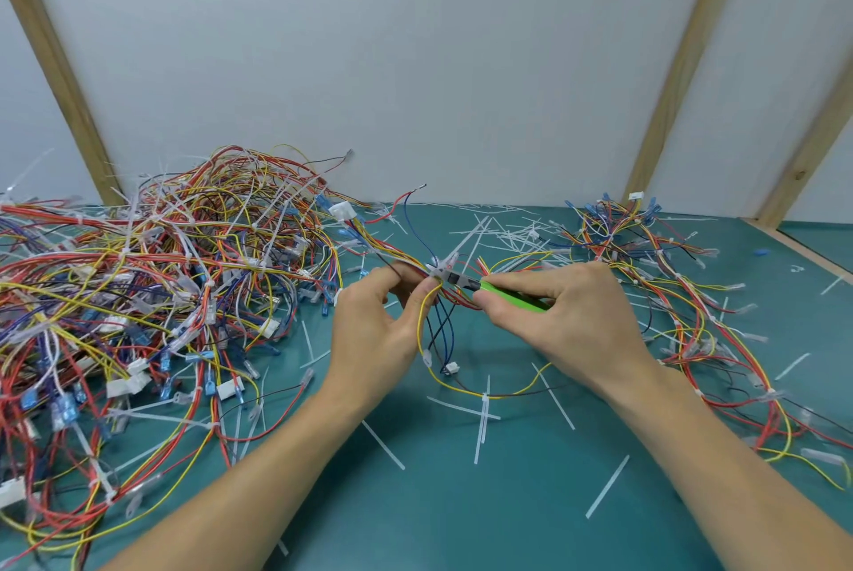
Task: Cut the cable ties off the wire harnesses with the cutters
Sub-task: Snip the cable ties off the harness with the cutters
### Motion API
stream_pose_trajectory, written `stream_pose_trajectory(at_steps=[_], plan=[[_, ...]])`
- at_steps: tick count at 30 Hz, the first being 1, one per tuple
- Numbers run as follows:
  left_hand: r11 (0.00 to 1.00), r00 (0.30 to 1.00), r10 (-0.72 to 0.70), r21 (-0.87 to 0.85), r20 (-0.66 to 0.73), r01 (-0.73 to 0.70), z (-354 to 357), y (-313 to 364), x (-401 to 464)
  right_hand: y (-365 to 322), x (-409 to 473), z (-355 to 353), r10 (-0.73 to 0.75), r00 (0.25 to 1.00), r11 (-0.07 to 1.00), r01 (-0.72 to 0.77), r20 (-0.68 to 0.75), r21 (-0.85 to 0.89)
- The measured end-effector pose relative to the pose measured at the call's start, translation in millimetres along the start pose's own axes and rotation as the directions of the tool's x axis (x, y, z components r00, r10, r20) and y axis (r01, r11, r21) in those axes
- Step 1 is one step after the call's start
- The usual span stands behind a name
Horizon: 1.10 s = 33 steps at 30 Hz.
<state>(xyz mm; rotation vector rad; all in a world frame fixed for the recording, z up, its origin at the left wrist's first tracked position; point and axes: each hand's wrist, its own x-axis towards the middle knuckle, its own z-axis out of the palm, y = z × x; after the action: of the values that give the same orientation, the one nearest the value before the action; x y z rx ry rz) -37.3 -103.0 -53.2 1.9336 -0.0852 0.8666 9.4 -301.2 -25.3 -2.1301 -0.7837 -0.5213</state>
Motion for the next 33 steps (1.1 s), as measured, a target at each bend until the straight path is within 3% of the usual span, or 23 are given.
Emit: stream_pose_trajectory(at_steps=[10, 14, 17, 20, 22, 29, 33], plan=[[1.0, 1.0, 0.022, -0.002, -0.005, -0.022, -0.9, 0.8, 1.7, -1.6, -0.5, 2.4, 0.033, 0.998, 0.999, -0.033, -0.047, -0.014], [0.998, 0.999, -0.035, -0.059, 0.016, 0.036, -4.2, -3.0, 7.5, -1.3, 2.4, 7.6, 0.184, 0.979, 0.956, -0.158, -0.084, 0.246], [0.95, 0.985, -0.142, -0.264, 0.101, 0.164, -5.8, -4.8, 11.7, -2.4, 7.6, 6.5, 0.315, 0.943, 0.871, -0.243, -0.105, 0.427], [0.885, 0.959, -0.216, -0.378, 0.184, 0.272, -6.8, -8.2, 14.3, -2.9, 12.1, 5.0, 0.4, 0.916, 0.773, -0.314, -0.04, 0.551], [0.846, 0.943, -0.248, -0.425, 0.224, 0.323, -7.5, -9.5, 15.5, -2.5, 12.9, 4.2, 0.399, 0.917, 0.761, -0.337, 0.01, 0.555], [0.739, 0.908, -0.226, -0.545, 0.352, 0.395, -11.5, -10.8, 19.8, -1.5, 6.2, 12.0, 0.253, 0.957, 0.881, -0.288, 0.14, 0.375], [0.605, 0.864, -0.3, -0.62, 0.403, 0.5, -12.1, -7.3, 21.5, -0.3, 5.9, 10.6, 0.216, 0.966, 0.912, -0.252, 0.144, 0.322]])
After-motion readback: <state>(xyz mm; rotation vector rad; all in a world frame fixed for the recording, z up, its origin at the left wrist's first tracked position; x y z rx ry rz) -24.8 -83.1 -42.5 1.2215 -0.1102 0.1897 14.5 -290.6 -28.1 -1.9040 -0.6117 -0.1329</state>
